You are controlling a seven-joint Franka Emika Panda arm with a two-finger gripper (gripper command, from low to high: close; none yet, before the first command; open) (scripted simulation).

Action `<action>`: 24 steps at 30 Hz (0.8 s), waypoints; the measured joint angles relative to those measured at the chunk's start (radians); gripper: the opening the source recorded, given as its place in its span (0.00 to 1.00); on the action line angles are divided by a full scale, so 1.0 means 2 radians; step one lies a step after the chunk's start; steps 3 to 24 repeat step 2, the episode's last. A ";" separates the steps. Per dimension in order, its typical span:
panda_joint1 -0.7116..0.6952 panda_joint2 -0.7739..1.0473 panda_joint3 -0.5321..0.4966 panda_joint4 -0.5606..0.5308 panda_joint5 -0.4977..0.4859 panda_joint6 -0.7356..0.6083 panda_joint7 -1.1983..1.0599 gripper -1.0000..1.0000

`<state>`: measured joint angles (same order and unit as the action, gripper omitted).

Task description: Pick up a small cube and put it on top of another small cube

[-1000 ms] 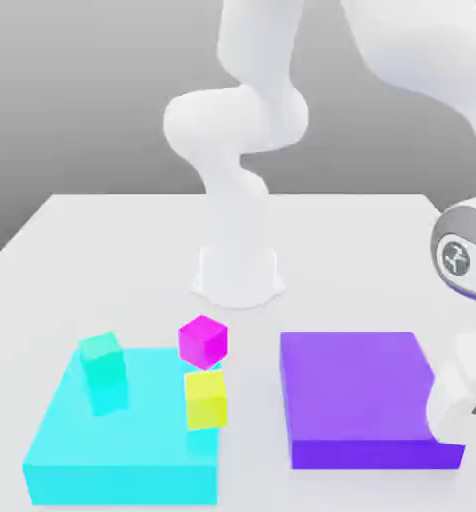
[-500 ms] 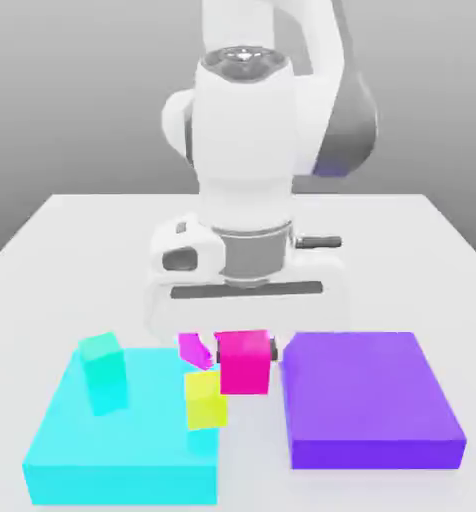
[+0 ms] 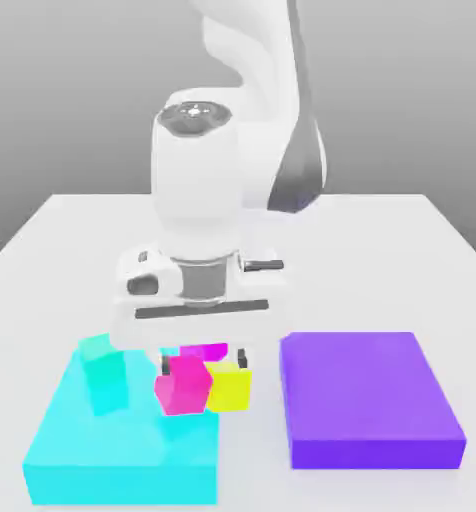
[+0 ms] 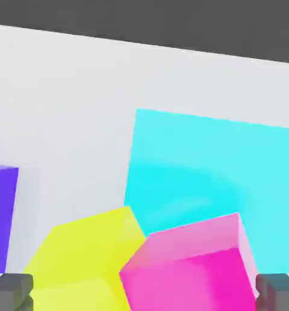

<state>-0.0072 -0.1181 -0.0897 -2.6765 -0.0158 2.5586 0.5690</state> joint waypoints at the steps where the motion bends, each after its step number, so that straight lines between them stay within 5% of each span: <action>1: -0.001 -0.016 0.001 0.003 -0.002 -0.020 0.001 1.00; 24: -0.001 -0.034 0.001 0.007 -0.004 -0.040 0.003 1.00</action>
